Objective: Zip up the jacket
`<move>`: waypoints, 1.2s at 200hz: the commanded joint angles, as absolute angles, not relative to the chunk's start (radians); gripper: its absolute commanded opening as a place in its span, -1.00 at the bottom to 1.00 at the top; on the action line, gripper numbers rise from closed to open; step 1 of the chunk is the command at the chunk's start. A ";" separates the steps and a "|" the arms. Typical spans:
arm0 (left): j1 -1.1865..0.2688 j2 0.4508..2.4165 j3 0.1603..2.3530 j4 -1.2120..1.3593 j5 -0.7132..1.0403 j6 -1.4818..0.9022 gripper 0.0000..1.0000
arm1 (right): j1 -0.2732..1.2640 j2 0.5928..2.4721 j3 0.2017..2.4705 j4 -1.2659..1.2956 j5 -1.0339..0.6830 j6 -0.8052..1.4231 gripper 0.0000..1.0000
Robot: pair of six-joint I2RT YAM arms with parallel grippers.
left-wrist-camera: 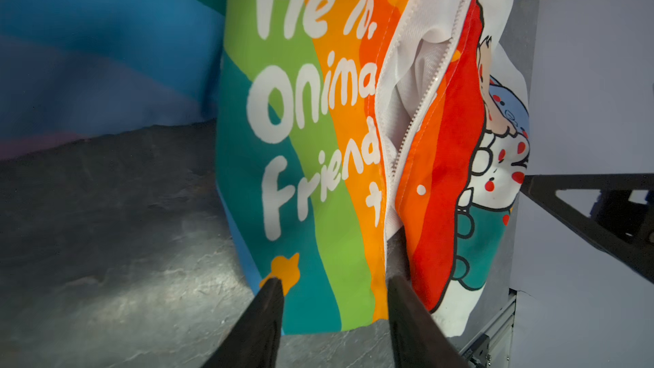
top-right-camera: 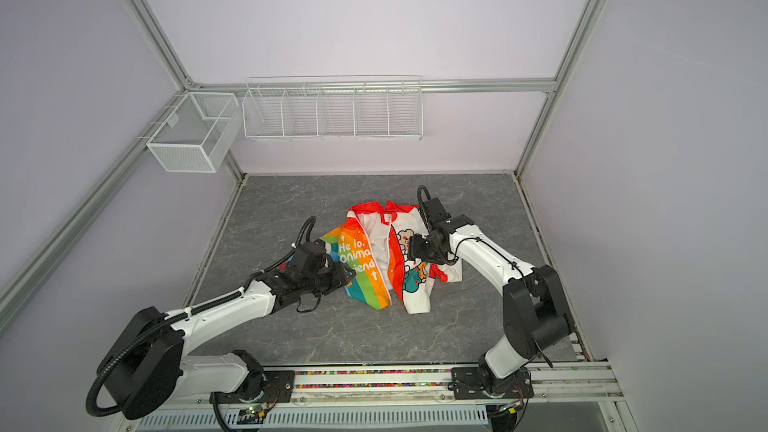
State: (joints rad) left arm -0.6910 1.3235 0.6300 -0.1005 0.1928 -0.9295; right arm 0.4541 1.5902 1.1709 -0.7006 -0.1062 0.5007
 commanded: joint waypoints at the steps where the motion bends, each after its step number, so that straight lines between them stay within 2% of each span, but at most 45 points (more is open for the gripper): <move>1: -0.701 1.368 0.613 -0.009 0.201 -0.964 -0.02 | 0.456 1.603 1.157 -0.676 -0.110 0.520 0.23; 32: -0.701 1.410 0.604 0.014 0.195 -0.961 -0.10 | 0.456 1.625 1.143 -0.678 -0.089 0.512 0.16; 66: -0.701 1.433 0.603 0.028 0.190 -0.957 -0.44 | 0.456 1.650 1.123 -0.661 -0.084 0.512 0.01; 93: -0.701 1.447 0.615 0.021 0.190 -0.947 -0.63 | 0.456 1.659 1.120 -0.652 -0.084 0.514 -0.27; 114: -0.701 1.430 0.628 -0.013 0.184 -0.938 -0.54 | 0.451 1.660 1.123 -0.658 -0.077 0.509 -0.55; 135: -0.701 1.386 0.639 -0.088 0.154 -0.922 -0.23 | 0.440 1.654 1.122 -0.666 -0.069 0.502 -0.75; 152: -0.701 1.339 0.638 -0.150 0.128 -0.914 -0.11 | 0.430 1.648 1.120 -0.670 -0.070 0.494 -0.85; 194: -0.701 1.269 0.572 -0.171 0.119 -0.937 -0.02 | 0.398 1.623 1.118 -0.679 -0.088 0.473 -0.86; 240: -0.701 1.322 0.556 -0.095 0.133 -0.954 -0.01 | 0.337 1.600 1.089 -0.684 -0.103 0.446 -0.86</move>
State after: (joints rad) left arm -0.6971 1.2873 0.5568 -0.1352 0.1364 -0.9352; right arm 0.3698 1.6390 1.1183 -0.6609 -0.0898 0.4751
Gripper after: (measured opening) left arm 0.495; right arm 0.071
